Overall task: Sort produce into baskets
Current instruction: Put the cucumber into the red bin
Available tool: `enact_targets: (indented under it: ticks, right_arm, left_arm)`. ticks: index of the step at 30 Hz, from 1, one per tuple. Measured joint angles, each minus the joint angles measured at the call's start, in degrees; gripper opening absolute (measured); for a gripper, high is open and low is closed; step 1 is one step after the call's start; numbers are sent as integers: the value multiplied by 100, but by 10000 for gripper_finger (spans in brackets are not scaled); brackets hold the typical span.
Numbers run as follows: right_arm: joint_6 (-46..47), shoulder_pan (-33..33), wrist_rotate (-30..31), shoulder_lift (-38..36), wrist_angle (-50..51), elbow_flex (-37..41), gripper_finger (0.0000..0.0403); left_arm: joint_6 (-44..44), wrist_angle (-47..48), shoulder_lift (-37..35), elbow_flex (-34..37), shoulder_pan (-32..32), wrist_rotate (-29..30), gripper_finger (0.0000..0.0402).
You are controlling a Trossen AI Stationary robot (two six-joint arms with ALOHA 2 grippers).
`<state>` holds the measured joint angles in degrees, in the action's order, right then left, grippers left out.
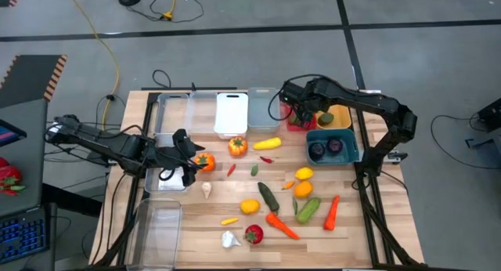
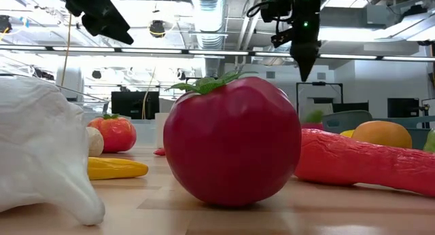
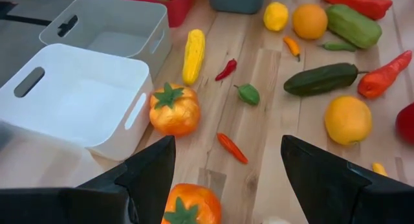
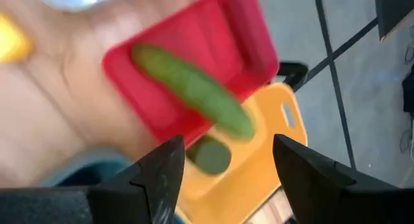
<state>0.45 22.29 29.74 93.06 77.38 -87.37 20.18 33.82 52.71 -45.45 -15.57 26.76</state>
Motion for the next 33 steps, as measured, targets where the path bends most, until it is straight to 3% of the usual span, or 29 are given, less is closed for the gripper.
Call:
enact_targets:
  ticks: [4,13,23,33]
  right_arm:
    - [316,-301,-302,0,555,0,263]
    - [955,-1774,-2333,0,1022,0,263]
    - [1994,-4071,-2538,0,794,7,263]
    - [2026,-5661,-2535,2,-911,816,263]
  left_arm:
    - [-92,-124,0,2,0,0,267]
    - [-98,-153,0,2,0,1,267]
    - [-94,-159,0,2,0,0,267]
    - [-1,-163,0,2,0,0,267]
